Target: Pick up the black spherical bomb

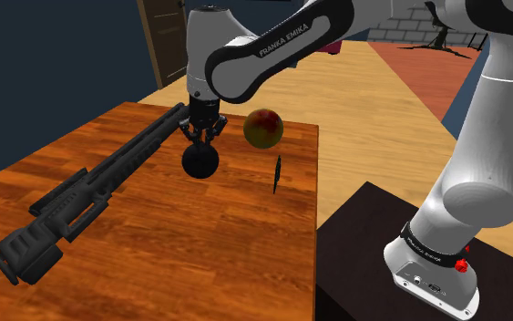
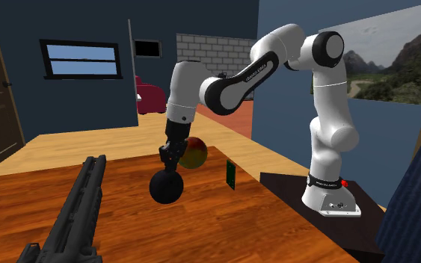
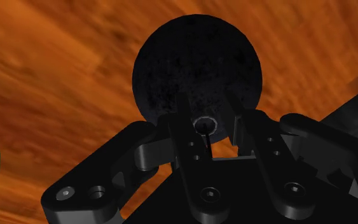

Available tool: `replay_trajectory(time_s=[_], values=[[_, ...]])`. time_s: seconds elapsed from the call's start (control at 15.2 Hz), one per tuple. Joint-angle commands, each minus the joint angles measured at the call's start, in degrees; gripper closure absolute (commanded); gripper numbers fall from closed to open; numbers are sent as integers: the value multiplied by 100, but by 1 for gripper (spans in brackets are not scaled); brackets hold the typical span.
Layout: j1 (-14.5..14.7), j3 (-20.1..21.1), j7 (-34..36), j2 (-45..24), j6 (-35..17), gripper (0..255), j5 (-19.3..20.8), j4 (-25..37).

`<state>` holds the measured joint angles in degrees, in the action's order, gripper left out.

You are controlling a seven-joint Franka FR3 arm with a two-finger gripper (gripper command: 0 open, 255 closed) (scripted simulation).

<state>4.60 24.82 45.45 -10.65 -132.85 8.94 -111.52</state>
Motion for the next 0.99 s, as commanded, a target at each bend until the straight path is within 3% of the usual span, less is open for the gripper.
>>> replay_trajectory(time_s=[0.0, 0.4, 0.92], values=[[1, 0, 1, -3, -5, 255, 2, -4], [1, 2, 0, 3, 5, 255, -2, 0], [-30, 40, -132, 231, 561, 255, -177, 356]])
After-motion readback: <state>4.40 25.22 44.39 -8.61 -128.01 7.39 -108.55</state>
